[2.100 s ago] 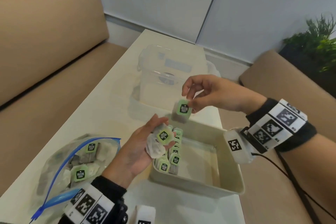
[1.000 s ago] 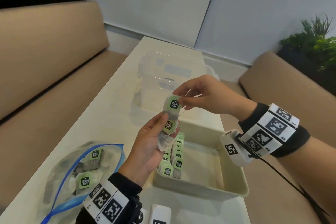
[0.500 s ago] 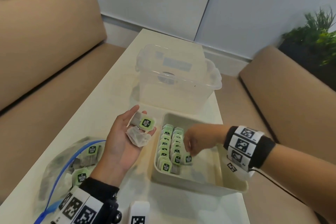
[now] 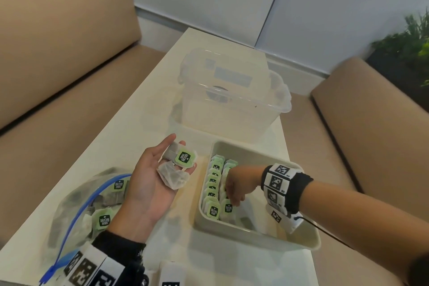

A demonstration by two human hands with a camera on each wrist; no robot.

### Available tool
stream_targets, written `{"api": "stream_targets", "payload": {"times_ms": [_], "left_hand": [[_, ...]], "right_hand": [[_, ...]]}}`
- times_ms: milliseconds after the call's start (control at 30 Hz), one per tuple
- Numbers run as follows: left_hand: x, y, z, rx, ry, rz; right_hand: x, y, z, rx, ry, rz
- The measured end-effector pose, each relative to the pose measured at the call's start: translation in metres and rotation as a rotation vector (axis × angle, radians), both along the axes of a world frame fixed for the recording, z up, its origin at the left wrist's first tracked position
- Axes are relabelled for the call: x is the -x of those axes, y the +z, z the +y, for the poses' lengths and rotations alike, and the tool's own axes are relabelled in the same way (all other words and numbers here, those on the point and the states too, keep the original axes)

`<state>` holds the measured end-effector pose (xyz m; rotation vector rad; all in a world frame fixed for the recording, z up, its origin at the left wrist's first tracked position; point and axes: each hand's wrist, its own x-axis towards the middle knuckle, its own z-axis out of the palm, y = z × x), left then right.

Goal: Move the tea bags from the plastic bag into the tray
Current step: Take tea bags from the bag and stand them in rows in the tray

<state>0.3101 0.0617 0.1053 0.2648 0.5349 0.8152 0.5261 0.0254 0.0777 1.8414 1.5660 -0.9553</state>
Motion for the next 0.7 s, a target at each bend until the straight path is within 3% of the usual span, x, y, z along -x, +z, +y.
{"api": "stream_targets", "payload": {"times_ms": [267,367,467,533,700], "left_hand": [[-0.004,0.000,-0.002,0.013,-0.010,-0.034],[-0.006,0.000,-0.003,0.045,0.010,-0.055],[-0.010,0.002,-0.004,0.059,0.017,-0.087],[-0.014,0.004,-0.005,0.078,0.019,-0.096],[-0.021,0.002,-0.008,0.116,0.015,-0.103]], "right_hand": [[0.000,0.005,-0.003,-0.060,-0.076,-0.022],[0.003,0.033,-0.001,-0.290,-0.041,-0.076],[0.015,0.073,0.004,-0.645,-0.171,0.170],[0.029,0.091,0.006,-0.712,-0.318,0.398],[0.049,0.087,0.007,-0.699,-0.305,0.421]]}}
